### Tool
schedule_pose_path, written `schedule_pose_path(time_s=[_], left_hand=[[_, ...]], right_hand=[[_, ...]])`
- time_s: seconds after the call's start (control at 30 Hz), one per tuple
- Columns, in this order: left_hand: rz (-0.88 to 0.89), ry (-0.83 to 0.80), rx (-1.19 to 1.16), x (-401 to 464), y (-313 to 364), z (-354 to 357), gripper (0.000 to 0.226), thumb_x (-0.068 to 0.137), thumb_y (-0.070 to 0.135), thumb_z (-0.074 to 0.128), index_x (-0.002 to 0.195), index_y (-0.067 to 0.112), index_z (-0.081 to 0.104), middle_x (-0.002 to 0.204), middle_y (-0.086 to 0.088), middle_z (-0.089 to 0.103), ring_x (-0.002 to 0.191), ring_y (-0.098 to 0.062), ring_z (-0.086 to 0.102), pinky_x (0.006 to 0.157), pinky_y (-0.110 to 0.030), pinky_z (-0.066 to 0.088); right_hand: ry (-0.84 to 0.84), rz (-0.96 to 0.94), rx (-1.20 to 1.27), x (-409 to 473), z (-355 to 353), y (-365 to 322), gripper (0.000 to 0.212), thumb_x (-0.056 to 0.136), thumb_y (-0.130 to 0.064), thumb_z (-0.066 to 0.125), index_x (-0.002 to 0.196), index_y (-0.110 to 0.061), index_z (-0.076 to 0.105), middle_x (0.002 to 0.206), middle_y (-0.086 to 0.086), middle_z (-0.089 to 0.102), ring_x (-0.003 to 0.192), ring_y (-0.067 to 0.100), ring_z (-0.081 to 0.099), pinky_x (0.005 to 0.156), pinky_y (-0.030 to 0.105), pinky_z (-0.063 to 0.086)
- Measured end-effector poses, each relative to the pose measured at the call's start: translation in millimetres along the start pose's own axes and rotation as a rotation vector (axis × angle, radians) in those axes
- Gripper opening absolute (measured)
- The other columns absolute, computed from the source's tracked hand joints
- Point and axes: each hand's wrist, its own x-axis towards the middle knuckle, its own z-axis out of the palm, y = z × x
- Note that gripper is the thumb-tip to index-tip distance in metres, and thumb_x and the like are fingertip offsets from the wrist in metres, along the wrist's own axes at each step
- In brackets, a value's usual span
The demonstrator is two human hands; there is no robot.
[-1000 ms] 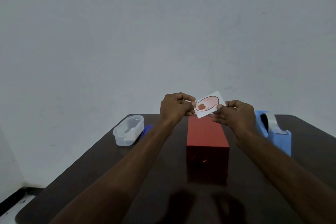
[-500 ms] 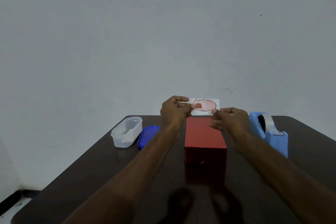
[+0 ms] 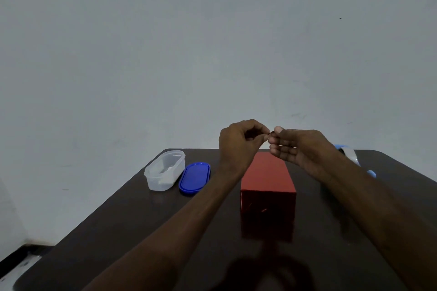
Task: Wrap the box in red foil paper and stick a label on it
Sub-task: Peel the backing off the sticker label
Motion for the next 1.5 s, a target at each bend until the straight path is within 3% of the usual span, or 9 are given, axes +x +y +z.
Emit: schedule_pose_path(time_s=[0.23,0.5,0.63,0.83,1.03,1.23,1.4,1.5], left_hand=[[-0.047,-0.1,-0.1,3,1,-9,0.003,0.082,0.011,0.076,0.084,0.01,0.078,0.079,0.003,0.076,0.077,-0.009,0.072,0.076,-0.028,0.058],[-0.084,-0.177,-0.082,6,1,-18,0.008,0.083,0.019,0.076,0.083,0.011,0.078,0.078,0.003,0.075,0.076,-0.012,0.072,0.079,-0.038,0.058],[-0.101,-0.213,-0.084,8,2,-21,0.012,0.082,0.025,0.078,0.083,0.013,0.078,0.077,0.002,0.075,0.077,-0.013,0.072,0.08,-0.04,0.058],[-0.14,-0.228,-0.055,11,3,-22,0.024,0.079,0.037,0.08,0.075,0.013,0.076,0.069,0.002,0.072,0.067,-0.013,0.068,0.066,-0.026,0.052],[-0.216,-0.272,-0.099,14,2,-25,0.025,0.08,0.033,0.078,0.074,0.009,0.075,0.07,-0.004,0.073,0.075,-0.024,0.071,0.078,-0.039,0.058],[-0.279,-0.307,-0.169,16,1,-26,0.022,0.082,0.025,0.078,0.078,0.003,0.075,0.074,-0.01,0.074,0.073,-0.017,0.071,0.073,-0.027,0.059],[-0.334,-0.34,-0.211,16,0,-25,0.026,0.084,0.026,0.076,0.079,0.001,0.075,0.076,-0.015,0.073,0.075,-0.023,0.071,0.08,-0.035,0.06],[-0.352,-0.343,-0.201,16,1,-23,0.033,0.083,0.034,0.076,0.077,0.001,0.075,0.074,-0.015,0.073,0.075,-0.023,0.072,0.076,-0.031,0.06]], right_hand=[[-0.072,-0.005,0.012,4,-2,3,0.016,0.094,-0.011,0.063,0.093,0.005,0.066,0.084,0.014,0.068,0.065,0.021,0.065,0.062,0.028,0.058],[-0.065,-0.087,-0.078,4,0,10,0.013,0.095,-0.008,0.062,0.087,0.003,0.063,0.075,0.011,0.064,0.062,0.017,0.057,0.06,0.024,0.055],[-0.067,-0.109,-0.109,8,0,12,0.017,0.095,-0.006,0.061,0.095,0.01,0.066,0.074,0.013,0.063,0.062,0.016,0.057,0.059,0.024,0.054],[-0.087,-0.171,-0.156,11,1,18,0.013,0.091,-0.006,0.065,0.088,0.006,0.068,0.071,0.012,0.064,0.061,0.017,0.058,0.063,0.026,0.054],[-0.113,-0.21,-0.156,12,2,21,0.019,0.091,-0.012,0.067,0.087,0.007,0.066,0.071,0.013,0.063,0.062,0.019,0.059,0.064,0.027,0.056],[-0.127,-0.209,-0.16,11,2,20,0.022,0.086,-0.016,0.069,0.084,0.005,0.066,0.073,0.014,0.063,0.063,0.019,0.059,0.067,0.03,0.055],[-0.129,-0.187,-0.153,9,-1,21,0.018,0.094,-0.01,0.062,0.084,0.005,0.065,0.075,0.015,0.063,0.064,0.02,0.059,0.064,0.027,0.055],[-0.154,-0.17,-0.162,8,-1,21,0.024,0.087,-0.018,0.068,0.083,0.005,0.065,0.075,0.015,0.064,0.065,0.02,0.06,0.063,0.027,0.056]])
